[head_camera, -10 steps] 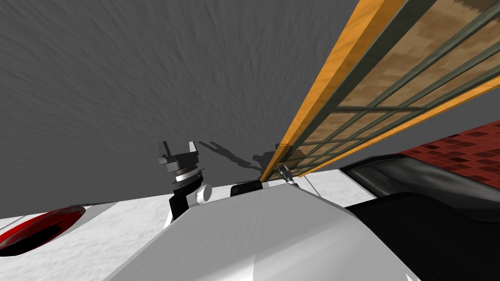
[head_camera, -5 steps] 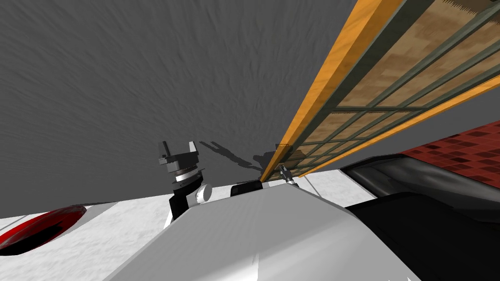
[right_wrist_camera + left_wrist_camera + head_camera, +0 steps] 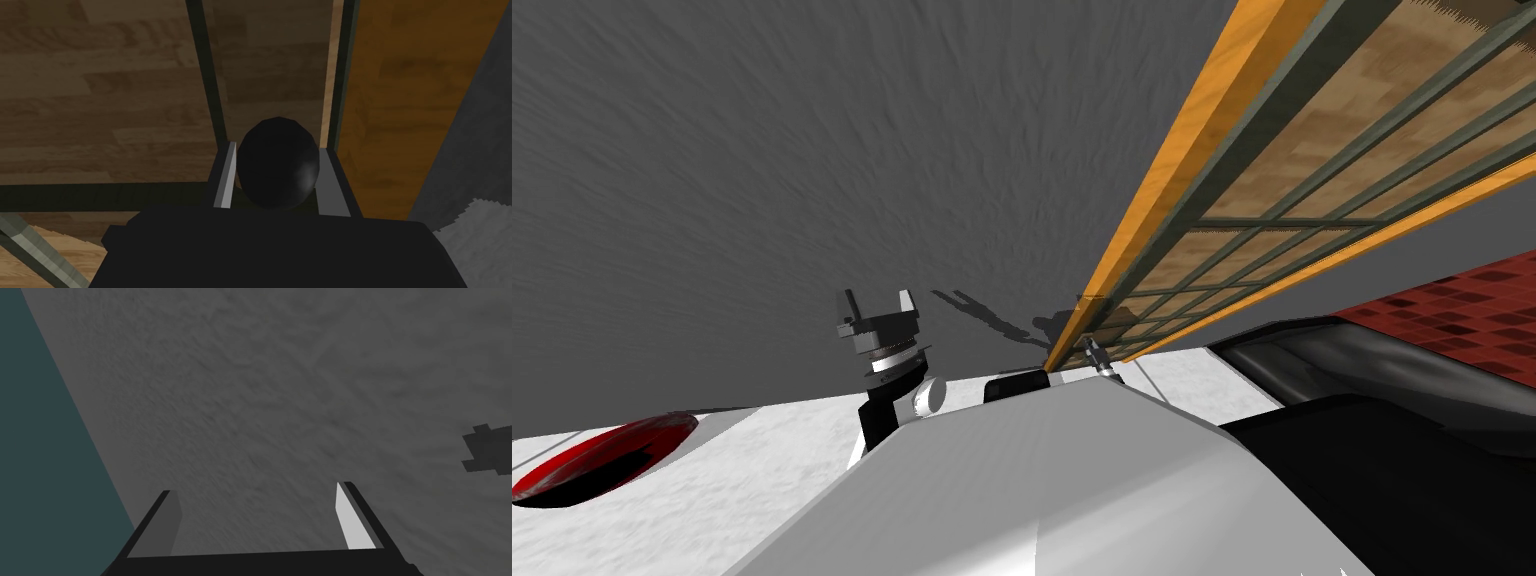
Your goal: Pull the door open
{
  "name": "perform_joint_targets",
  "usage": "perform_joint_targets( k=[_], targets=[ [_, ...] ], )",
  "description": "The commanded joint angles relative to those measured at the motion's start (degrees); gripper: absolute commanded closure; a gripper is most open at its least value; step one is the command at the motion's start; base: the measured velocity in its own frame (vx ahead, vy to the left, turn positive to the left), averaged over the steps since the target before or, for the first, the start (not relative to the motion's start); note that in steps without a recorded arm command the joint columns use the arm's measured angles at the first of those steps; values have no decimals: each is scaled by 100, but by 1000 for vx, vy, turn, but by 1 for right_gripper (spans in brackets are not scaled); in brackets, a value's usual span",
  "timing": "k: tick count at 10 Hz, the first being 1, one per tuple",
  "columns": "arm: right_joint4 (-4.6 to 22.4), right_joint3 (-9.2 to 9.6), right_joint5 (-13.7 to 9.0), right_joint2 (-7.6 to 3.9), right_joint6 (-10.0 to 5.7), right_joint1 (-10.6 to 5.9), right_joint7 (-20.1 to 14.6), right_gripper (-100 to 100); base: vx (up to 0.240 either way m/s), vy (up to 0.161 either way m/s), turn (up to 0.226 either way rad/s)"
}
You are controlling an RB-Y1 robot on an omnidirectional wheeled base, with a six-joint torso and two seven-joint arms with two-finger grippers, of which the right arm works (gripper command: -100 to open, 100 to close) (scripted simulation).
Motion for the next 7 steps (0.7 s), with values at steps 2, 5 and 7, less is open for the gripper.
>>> perform_joint_targets(
  k=[2,5,7],
  targets=[
    [45,56,-59,14,21,-42,-249,100,-50,-10,18],
    [96,134,-172,17,55,-123,-657,100,-60,-11,28],
    [128,182,-241,19,75,-173,-909,100,-61,-18,26]
  ],
)
